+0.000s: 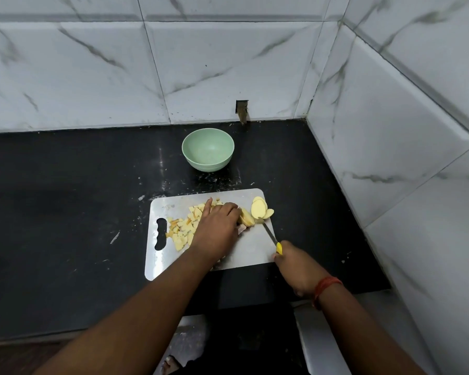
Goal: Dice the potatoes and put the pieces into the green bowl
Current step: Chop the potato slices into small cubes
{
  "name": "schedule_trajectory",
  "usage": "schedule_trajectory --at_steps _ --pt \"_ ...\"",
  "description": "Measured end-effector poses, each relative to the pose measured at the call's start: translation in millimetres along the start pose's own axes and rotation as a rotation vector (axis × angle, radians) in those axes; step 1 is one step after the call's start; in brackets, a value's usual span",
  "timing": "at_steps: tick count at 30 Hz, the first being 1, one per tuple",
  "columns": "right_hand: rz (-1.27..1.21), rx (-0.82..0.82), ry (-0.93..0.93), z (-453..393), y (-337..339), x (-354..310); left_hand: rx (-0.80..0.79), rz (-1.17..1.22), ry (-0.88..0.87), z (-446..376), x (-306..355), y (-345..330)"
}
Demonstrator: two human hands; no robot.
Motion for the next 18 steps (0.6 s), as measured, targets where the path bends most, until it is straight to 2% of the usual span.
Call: schedule_trajectory --at_steps 3,7,11,18 --pt "-0.072 0.065 0.011 -4.6 3.8 4.6 -0.031 -0.017 -0.006 -0.7 2.5 2.5" --pt "-0.185 0.266 0.004 -28.3 10.3 2.7 -0.073 -0.020 -0.014 -3.8 4.9 2.1" --pt "-0.173 0.404 0.061 -57.6 16.1 -8.4 -0.087 -0.019 0.008 -8.2 4.8 2.6" --pt "-0.028 0.380 0.053 -97.9 12.2 -29.2 -0.084 -0.101 0.007 -7.9 7.1 -3.8"
Point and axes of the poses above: each hand's wrist, its own z-axis away from the middle knuckle, its own y-axis out of the back of the hand, x = y × z, the point moved 2 cm from there along -z, towards the middle knuckle, and after that the axes turned 3 degrees about x, right-handed, at the moved point
